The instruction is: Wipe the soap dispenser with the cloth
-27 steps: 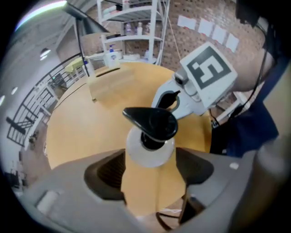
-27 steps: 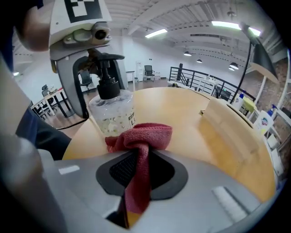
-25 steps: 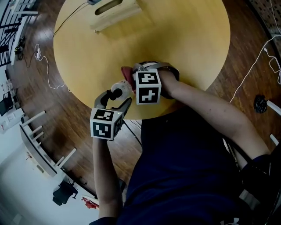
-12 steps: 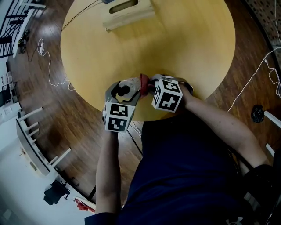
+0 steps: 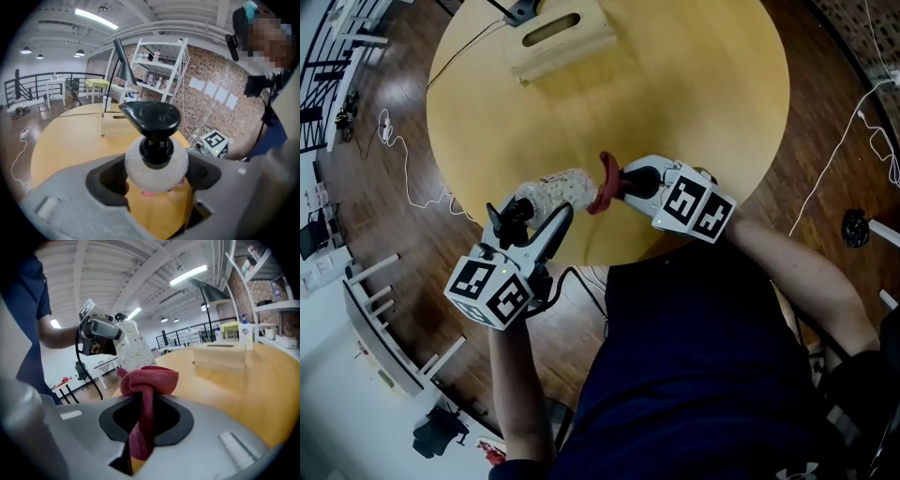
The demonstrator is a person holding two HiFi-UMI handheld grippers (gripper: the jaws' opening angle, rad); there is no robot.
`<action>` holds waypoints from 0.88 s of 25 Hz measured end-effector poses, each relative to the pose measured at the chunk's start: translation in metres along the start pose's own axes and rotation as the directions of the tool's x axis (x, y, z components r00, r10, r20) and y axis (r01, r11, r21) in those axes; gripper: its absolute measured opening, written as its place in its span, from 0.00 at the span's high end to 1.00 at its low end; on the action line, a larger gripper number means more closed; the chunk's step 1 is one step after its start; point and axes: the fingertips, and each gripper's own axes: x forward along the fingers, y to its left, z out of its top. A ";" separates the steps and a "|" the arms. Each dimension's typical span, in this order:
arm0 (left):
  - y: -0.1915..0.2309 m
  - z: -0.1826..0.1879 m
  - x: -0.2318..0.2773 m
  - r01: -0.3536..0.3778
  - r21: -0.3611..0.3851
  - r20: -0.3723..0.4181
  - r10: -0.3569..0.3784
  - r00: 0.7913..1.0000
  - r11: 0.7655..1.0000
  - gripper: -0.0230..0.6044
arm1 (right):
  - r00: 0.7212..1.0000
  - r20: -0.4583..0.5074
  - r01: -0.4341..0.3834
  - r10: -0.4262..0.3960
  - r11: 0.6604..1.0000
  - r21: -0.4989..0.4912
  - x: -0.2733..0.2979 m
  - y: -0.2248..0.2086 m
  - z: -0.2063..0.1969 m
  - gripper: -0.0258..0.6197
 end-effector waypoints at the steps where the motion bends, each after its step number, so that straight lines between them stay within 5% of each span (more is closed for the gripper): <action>1: -0.009 0.009 -0.004 0.024 -0.010 0.006 -0.024 1.000 1.000 0.39 | 0.999 0.051 0.019 -0.018 1.000 -0.016 0.000 -0.002 0.016 0.86; 4: -0.027 0.029 -0.012 0.084 -0.077 0.058 -0.080 0.995 0.993 0.39 | 0.989 0.141 0.050 -0.049 0.999 0.001 0.004 -0.015 0.046 0.86; 9: -0.036 0.044 -0.013 0.151 -0.201 0.154 -0.121 0.981 0.968 0.39 | 0.988 0.133 -0.078 0.077 0.997 0.001 0.019 0.013 0.039 0.86; 16: -0.012 0.027 -0.010 0.075 -0.233 0.119 -0.048 0.992 0.970 0.39 | 0.976 0.144 -0.164 0.163 0.986 -0.003 -0.001 0.055 0.024 0.86; 22: -0.010 0.013 -0.005 0.060 -0.245 0.106 -0.035 0.994 0.968 0.39 | 0.978 0.184 -0.102 0.097 0.995 0.021 -0.021 0.026 0.025 0.86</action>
